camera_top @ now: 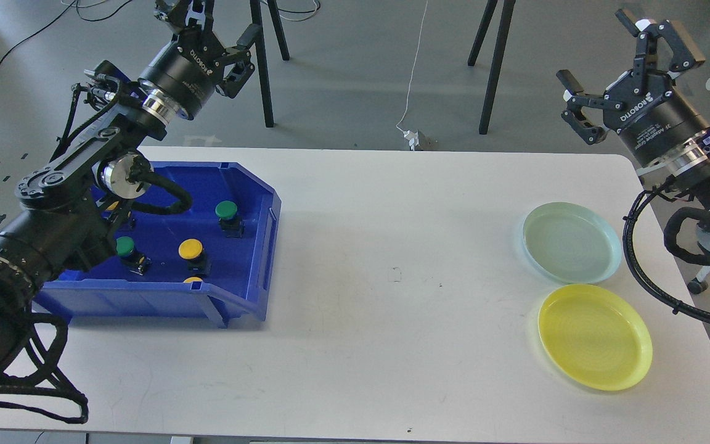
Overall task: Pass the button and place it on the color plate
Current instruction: 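Move the left gripper over the blue bin toward the buttons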
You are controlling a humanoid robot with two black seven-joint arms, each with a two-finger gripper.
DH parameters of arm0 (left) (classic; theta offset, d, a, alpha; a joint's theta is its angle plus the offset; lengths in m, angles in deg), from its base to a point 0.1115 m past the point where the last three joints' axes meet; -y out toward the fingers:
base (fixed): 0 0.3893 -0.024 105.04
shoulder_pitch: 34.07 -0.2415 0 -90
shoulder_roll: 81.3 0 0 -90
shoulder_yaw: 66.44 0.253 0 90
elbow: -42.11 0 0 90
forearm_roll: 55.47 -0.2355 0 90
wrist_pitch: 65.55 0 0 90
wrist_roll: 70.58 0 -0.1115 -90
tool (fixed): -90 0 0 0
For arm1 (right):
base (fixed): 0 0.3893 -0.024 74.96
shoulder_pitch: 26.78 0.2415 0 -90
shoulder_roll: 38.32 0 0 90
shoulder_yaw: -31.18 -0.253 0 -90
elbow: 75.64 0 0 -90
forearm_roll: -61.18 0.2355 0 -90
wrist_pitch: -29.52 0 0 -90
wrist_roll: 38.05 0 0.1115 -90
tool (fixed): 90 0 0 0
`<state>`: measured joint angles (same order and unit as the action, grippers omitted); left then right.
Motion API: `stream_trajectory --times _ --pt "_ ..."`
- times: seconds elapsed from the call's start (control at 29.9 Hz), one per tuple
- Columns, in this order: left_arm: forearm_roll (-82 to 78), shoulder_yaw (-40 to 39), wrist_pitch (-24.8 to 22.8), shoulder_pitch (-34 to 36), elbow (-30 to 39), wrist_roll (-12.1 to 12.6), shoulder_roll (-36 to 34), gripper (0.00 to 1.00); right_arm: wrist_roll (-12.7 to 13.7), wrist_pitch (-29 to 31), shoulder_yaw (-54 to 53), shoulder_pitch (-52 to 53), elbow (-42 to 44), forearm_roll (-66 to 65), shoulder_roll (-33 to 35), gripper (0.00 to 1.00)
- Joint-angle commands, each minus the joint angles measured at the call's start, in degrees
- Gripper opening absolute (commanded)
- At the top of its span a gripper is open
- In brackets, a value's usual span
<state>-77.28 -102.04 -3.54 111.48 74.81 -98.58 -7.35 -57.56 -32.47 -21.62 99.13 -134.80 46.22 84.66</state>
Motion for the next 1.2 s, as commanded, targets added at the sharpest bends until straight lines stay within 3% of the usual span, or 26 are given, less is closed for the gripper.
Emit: stream_trajectory --times 0.0,0.2,0.33,0.47,0.6,0.67,0.7,0.8,0.94,1.0,1.17 --pt "0.2 0.1 0.0 0.1 0.1 0.0 -0.1 0.85 0.0 0.0 -0.2 0.0 0.0 0.0 0.0 0.99" --pt "1.9 -1.0 0.0 0.2 -0.4 0.0 0.0 0.85 0.0 0.0 -0.2 0.1 0.0 0.0 -0.4 0.99" --pt "2.4 -2.3 0.0 -0.1 3.2 0.0 -0.6 0.85 0.0 0.0 0.3 0.1 0.1 0.0 -0.4 0.99" --pt "2.0 -6.7 0.0 -2.1 15.3 0.0 -2.8 0.85 -0.1 0.0 0.1 0.1 0.5 0.1 -0.3 0.99" --pt "-1.8 -4.1 0.0 -1.8 34.7 0.0 -11.7 0.85 -0.1 0.0 -1.2 -0.2 0.4 0.4 0.3 0.99" --pt "-5.9 3.0 1.2 1.6 40.6 0.0 -18.1 0.85 -0.2 0.0 -2.0 -0.6 0.4 0.5 0.6 0.99" --pt "-6.9 9.2 4.5 5.2 41.5 0.0 -21.4 0.85 -0.1 0.0 -2.2 -0.7 0.5 0.5 0.7 0.99" --pt "-10.0 32.6 9.9 18.5 40.6 0.0 -26.6 0.85 -0.2 0.0 -2.3 -0.9 0.7 0.5 1.1 0.99" --pt "-27.5 58.3 10.9 34.1 36.7 0.0 -29.7 0.85 -0.3 0.0 -2.4 -2.4 0.7 0.5 1.1 0.99" --pt "-36.3 65.3 10.8 38.1 35.5 0.0 -29.5 0.85 -0.4 0.0 -2.4 -3.6 1.0 0.5 1.0 0.99" --pt "-47.0 75.0 10.5 40.9 34.1 0.0 -24.8 0.85 -0.5 0.0 -2.5 -4.6 1.6 0.6 0.9 0.99"
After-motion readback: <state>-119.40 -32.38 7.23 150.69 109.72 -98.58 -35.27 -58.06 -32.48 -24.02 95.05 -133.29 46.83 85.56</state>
